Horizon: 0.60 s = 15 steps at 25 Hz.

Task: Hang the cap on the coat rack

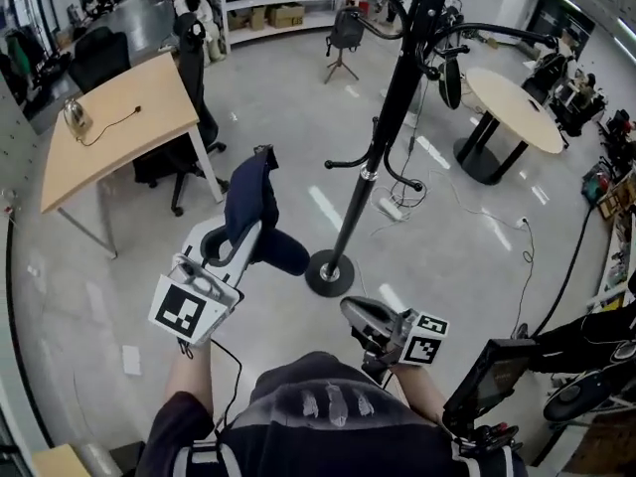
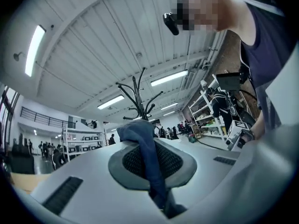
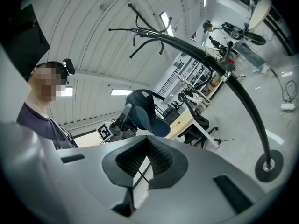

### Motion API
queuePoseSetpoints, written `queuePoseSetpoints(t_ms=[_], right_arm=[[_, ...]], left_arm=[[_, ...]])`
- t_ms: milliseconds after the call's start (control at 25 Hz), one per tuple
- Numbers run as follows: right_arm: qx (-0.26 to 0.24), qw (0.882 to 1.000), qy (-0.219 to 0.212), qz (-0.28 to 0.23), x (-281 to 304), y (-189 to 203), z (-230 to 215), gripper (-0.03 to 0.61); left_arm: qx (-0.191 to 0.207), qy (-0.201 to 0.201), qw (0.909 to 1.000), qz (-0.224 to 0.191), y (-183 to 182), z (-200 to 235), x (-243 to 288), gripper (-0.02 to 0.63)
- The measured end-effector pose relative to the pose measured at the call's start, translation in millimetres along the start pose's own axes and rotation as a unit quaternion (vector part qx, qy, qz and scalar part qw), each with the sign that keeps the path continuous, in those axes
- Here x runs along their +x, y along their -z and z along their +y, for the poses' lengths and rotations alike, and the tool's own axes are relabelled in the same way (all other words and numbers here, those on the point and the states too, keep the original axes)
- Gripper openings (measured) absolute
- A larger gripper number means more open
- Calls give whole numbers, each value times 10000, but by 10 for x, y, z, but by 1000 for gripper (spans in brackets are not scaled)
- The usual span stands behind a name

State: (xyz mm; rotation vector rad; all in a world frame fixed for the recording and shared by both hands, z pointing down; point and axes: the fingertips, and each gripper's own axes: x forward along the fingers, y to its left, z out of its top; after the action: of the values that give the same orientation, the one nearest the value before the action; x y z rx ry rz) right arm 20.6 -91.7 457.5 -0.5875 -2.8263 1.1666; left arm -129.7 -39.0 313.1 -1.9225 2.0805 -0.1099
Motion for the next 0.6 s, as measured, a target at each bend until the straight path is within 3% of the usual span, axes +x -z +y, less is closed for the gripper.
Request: queuePoseSetpoints(t_ms=[280,600], right_arm=[[334,9988,-307,175,-54,-156,-109,5],[397,9978,-374,388,187,-238,-285,5]], left_arm=[[474,-87,9985,257,-234,-86,299,31],[360,-186,9989,225,-132,212,501,31]])
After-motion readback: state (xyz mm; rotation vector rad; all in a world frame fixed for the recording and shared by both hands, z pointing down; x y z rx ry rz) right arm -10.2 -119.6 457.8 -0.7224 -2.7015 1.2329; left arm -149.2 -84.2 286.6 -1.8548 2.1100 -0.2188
